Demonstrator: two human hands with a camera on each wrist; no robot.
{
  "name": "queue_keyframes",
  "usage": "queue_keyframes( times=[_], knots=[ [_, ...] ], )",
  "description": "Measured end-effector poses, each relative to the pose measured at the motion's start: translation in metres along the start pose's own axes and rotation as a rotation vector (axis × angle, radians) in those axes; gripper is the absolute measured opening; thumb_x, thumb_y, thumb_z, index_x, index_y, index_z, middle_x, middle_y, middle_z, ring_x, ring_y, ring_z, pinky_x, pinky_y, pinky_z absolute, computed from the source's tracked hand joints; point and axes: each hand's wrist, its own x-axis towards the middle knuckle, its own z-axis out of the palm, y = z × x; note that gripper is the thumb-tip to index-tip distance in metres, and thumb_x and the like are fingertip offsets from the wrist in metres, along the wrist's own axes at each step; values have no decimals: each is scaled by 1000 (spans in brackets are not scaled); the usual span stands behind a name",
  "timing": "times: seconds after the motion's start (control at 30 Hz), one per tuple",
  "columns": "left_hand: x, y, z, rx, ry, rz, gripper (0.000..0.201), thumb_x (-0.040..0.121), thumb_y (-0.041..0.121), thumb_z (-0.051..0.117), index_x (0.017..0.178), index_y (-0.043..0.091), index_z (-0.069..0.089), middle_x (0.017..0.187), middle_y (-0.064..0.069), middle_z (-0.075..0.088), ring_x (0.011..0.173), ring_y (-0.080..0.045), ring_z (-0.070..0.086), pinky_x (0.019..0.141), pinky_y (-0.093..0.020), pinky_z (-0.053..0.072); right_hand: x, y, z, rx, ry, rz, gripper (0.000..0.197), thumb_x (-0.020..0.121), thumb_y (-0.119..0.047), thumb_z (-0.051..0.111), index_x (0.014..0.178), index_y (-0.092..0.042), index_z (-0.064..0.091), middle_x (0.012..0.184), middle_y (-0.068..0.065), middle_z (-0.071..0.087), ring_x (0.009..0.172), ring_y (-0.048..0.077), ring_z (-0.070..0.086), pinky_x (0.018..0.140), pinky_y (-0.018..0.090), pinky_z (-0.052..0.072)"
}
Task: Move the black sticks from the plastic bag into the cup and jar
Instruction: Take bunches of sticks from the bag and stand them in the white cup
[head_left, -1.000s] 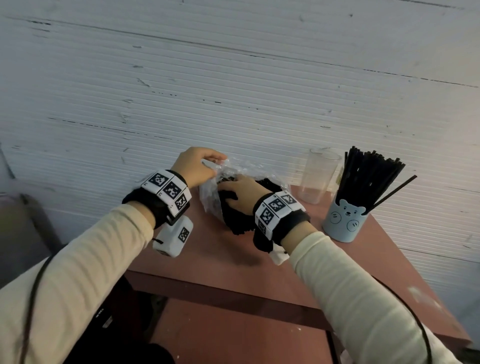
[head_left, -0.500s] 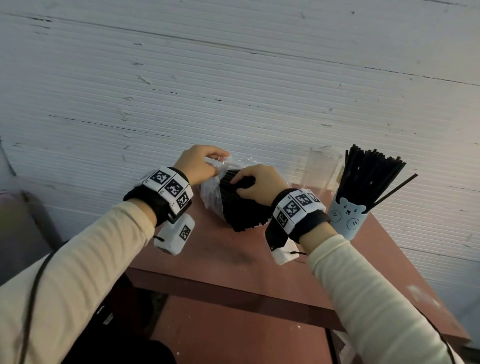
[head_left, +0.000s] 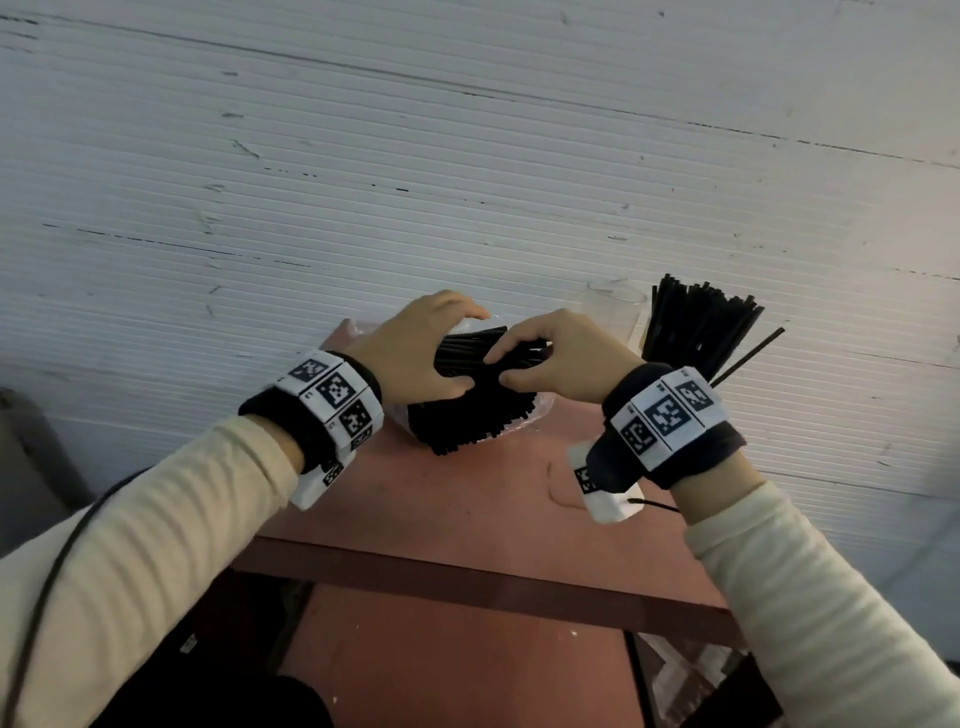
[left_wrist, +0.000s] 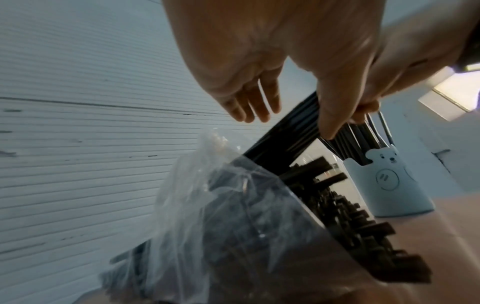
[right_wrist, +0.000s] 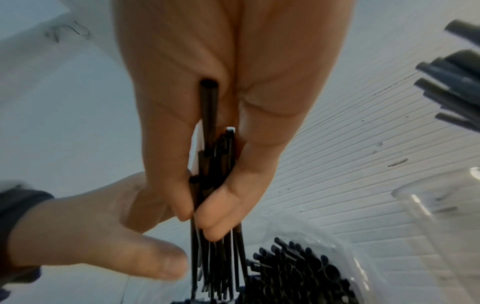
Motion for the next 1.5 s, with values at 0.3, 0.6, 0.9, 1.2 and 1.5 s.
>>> queue_keyframes(
  times=[0.3,0.6,0.9,1.2,1.5],
  knots=[
    [29,34,26,61,-134,-52,25,76,30,77,89,28,55,74,16,55,76,-13,56,62,-15,36,-31,1,-13,-7,-31,4,27,77,-13,75,100,-27,75,87,-10,67,73,2,60,68,12,47],
    [47,66,13,-232,29,-188,19,89,43,62,77,28,59,75,6,63,69,-9,59,63,-20,44,-57,-2,-60,208,181,-155,45,87,-35,69,131,-36,55,129,-14,58,114,4,59,102,33,48],
    [75,121,2,-621,96,-122,40,87,49,63,73,14,51,60,0,53,54,-11,53,63,-24,48,-45,-37,-91,347,707,-415,54,84,-4,65,132,-12,40,123,-6,49,118,9,52,89,32,55],
    [65,115,53,-871,91,-268,11,85,17,72,84,12,62,72,-1,64,67,-13,61,73,-28,52,-30,-14,-64,122,573,-270,39,84,-5,56,123,-13,54,117,-4,62,108,3,57,96,20,46],
    [51,98,76,-870,-53,-391,16,86,24,70,80,10,66,77,-6,66,81,-17,63,90,-37,48,-29,19,-36,19,413,-167,31,95,-25,57,125,-19,61,125,-6,58,111,-1,50,92,3,36]
  ],
)
